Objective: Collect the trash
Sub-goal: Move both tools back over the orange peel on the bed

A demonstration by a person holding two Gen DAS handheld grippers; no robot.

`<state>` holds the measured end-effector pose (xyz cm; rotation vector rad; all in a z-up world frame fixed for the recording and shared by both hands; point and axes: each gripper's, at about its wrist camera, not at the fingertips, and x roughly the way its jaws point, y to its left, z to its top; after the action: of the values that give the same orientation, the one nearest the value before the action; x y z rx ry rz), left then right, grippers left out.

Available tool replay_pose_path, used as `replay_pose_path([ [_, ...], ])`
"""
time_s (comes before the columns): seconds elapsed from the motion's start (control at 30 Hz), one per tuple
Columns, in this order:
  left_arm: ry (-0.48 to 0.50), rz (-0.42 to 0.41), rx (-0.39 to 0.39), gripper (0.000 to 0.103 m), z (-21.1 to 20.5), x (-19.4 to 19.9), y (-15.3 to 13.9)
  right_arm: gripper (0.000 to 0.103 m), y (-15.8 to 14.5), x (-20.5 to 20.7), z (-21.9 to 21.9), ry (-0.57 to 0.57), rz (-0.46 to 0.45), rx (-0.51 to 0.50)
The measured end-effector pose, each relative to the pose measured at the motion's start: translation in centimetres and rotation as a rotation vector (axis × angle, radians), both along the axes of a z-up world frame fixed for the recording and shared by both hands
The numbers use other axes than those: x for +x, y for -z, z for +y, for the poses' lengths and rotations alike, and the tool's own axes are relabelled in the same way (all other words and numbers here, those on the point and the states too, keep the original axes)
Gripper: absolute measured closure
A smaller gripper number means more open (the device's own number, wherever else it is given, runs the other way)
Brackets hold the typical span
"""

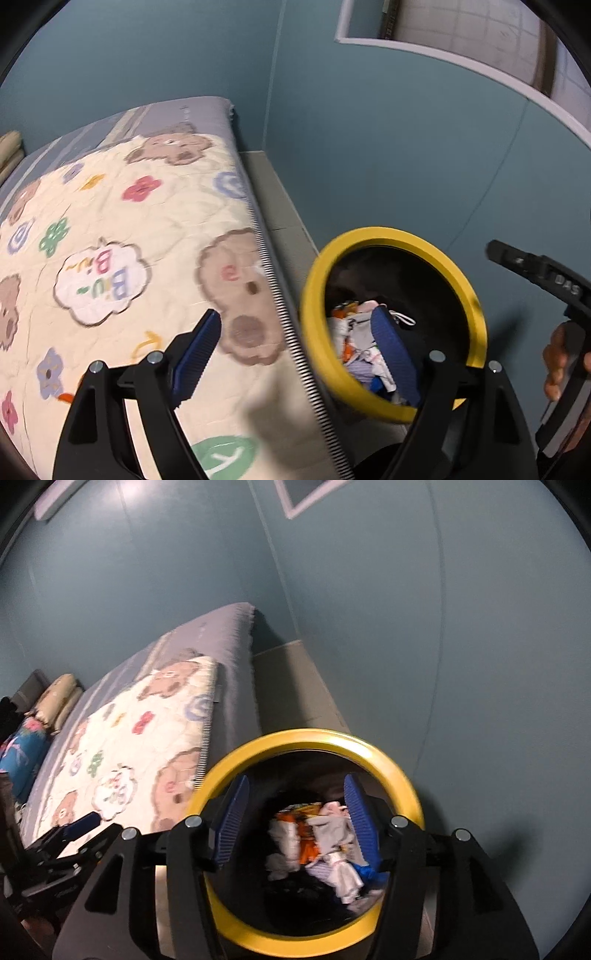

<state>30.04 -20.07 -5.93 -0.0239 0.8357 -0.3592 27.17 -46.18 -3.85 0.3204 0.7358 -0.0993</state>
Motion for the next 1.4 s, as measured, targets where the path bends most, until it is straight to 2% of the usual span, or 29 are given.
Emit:
replay_pose_path([
  [0.23,-0.100,-0.009,0.033,0.023,6.5,-1.3,0.5,0.048,-1.7,-0.7,5.6,-0.149,-0.032,0.020],
  [0.57,-0.253,0.017,0.123,0.023,16.9,-3.4,2.8,0.048,-1.8,0.2,16.2,-0.361,0.003,0.069],
  [0.63,-0.277,0.017,0.161,0.023,18.6,-4.0,3.5,0.048,-1.7,0.3,17.8,-0.390,0.014,0.072],
  [0.87,-0.280,0.050,0.238,0.023,22.1,-4.9,6.1,0.048,-0.2,1.3,22.5,-0.475,0.081,0.096],
  [1.03,-0.258,0.056,0.236,0.023,22.6,-5.0,7.4,0.048,1.5,2.5,25.2,-0.519,0.142,0.110],
  [1.13,-0.246,0.057,0.231,0.023,22.8,-4.7,8.1,0.048,3.8,3.8,28.2,-0.574,0.227,0.146],
  [1.2,-0.243,0.064,0.218,0.024,23.1,-4.4,8.6,0.048,4.2,4.0,28.7,-0.584,0.240,0.147],
  [1.4,-0.239,0.099,0.143,0.034,24.3,-3.5,9.7,0.050,8.0,6.3,32.9,-0.648,0.371,0.193],
])
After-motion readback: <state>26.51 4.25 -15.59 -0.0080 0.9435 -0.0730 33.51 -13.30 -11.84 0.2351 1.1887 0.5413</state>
